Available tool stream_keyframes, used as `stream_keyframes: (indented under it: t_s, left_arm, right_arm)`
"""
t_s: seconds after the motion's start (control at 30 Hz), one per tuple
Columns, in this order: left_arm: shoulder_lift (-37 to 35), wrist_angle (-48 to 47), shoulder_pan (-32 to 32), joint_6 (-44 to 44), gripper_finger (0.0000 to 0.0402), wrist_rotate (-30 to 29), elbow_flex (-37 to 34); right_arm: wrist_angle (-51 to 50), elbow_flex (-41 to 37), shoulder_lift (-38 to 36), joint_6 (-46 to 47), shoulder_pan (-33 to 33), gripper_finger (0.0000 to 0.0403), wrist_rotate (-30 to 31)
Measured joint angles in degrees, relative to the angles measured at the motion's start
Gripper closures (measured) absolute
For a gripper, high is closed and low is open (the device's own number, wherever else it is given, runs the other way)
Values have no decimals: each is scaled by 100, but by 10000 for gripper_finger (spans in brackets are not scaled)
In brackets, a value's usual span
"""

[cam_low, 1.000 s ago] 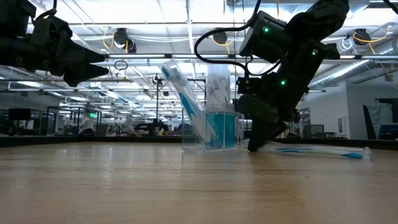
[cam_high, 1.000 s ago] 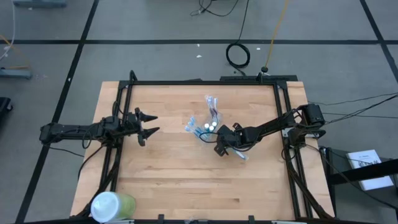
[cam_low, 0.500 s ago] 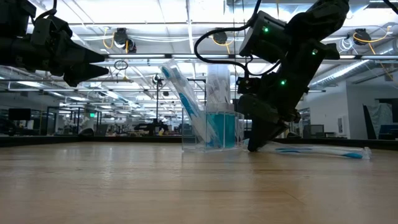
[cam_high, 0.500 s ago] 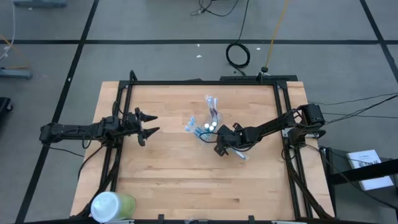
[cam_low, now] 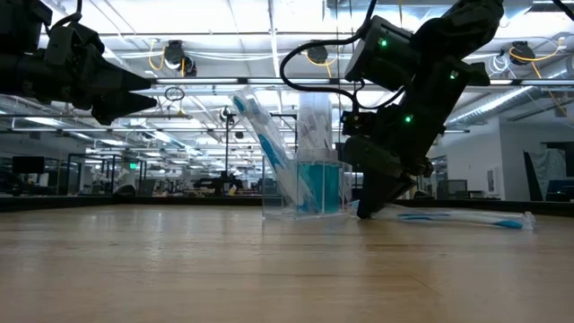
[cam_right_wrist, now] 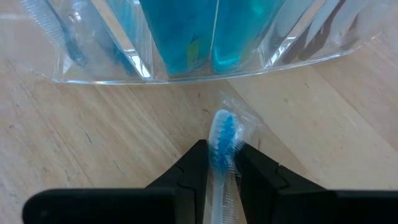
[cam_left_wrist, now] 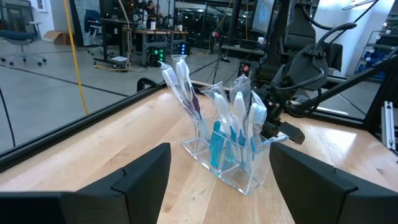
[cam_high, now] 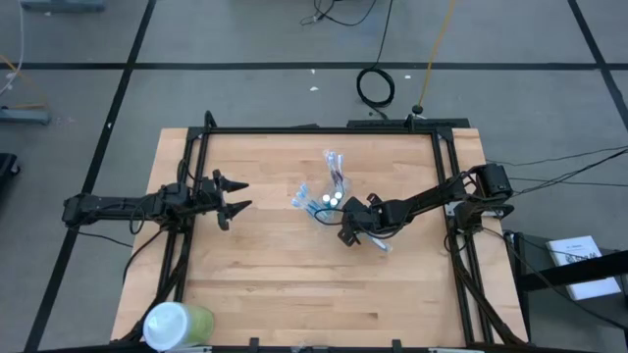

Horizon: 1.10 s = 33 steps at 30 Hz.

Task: Pick & Place toothbrushing station
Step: Put the blue toothbrush into the transparent organizer

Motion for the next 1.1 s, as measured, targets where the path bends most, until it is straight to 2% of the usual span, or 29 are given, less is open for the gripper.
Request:
stream_keyframes:
  t_s: [1.1]
  left_arm:
    - [1,0,1,0,119,0,0]
  right_arm:
    - [1,4,-2,-566,3,342,-143]
